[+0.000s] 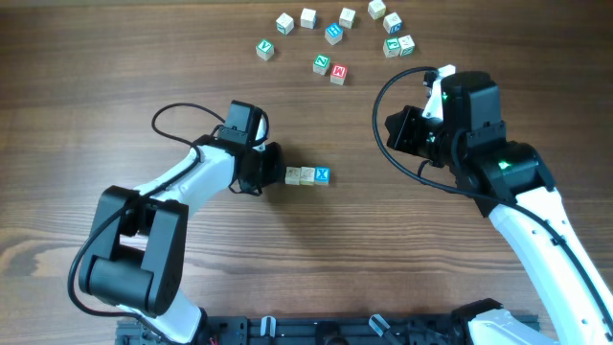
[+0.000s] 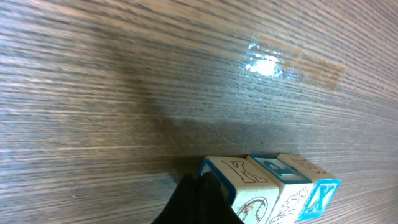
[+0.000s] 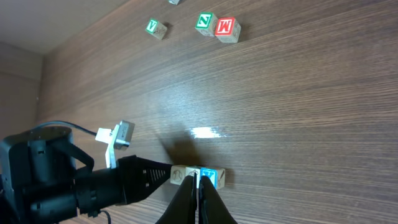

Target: Form a horizontal line

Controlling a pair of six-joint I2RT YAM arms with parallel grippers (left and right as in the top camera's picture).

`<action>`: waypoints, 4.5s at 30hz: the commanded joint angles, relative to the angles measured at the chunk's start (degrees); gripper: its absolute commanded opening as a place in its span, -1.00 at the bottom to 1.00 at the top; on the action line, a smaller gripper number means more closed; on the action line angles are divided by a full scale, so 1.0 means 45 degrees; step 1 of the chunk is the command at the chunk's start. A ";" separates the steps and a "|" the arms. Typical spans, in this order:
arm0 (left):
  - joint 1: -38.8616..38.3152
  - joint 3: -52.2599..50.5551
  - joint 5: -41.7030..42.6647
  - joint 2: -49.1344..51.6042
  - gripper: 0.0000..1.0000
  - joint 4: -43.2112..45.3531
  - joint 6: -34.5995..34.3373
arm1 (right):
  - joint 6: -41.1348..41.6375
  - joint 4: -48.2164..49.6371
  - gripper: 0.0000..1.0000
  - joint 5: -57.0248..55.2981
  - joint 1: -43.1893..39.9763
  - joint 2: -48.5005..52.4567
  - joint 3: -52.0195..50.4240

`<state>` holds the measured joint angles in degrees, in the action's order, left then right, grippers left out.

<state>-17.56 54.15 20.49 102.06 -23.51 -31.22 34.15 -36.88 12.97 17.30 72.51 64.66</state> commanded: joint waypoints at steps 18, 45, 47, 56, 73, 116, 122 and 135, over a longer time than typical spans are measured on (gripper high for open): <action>-0.0136 -0.0131 0.0160 0.0087 -0.92 -0.0117 -0.0228 | -0.0257 -0.0117 -0.91 -0.0306 0.0029 -0.0170 0.0165; -0.0136 -0.0131 0.0257 0.0087 -0.92 -0.0345 -0.0228 | -0.0253 -0.0112 -0.91 -0.0311 0.0029 -0.0165 0.0160; -0.0136 -0.0131 0.0257 0.0087 -0.92 -0.0345 -0.0228 | -0.0253 -0.0112 -0.91 -0.0311 0.0029 -0.0165 0.0151; -0.0136 -0.0131 0.0374 0.0087 -0.92 -0.0350 -0.0228 | -0.0253 -0.0107 -0.91 -0.0311 0.0029 -0.0165 0.0151; -0.0136 -0.0131 0.0593 0.0087 -0.92 -0.0355 -0.0228 | -0.0253 -0.0102 -0.91 -0.0321 0.0029 -0.0165 0.0151; 0.1277 -0.0117 -0.3177 -0.1637 -0.92 -0.1166 -0.0219 | -0.0495 0.5688 -0.91 -0.0981 0.1914 0.6266 0.0117; 0.1277 -0.0117 -0.3497 -0.1637 -0.92 -0.0918 -0.0219 | -0.0597 0.5906 -0.91 -0.2098 0.2419 0.6416 0.0112; 0.1277 -0.0117 -0.3585 -0.1637 -0.90 -0.0583 -0.0219 | -0.0539 0.5819 -0.91 -0.2467 0.3055 0.7825 0.0107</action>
<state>-12.03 54.15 5.37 95.79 -26.48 -32.08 32.67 -11.75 2.04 29.74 104.97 64.64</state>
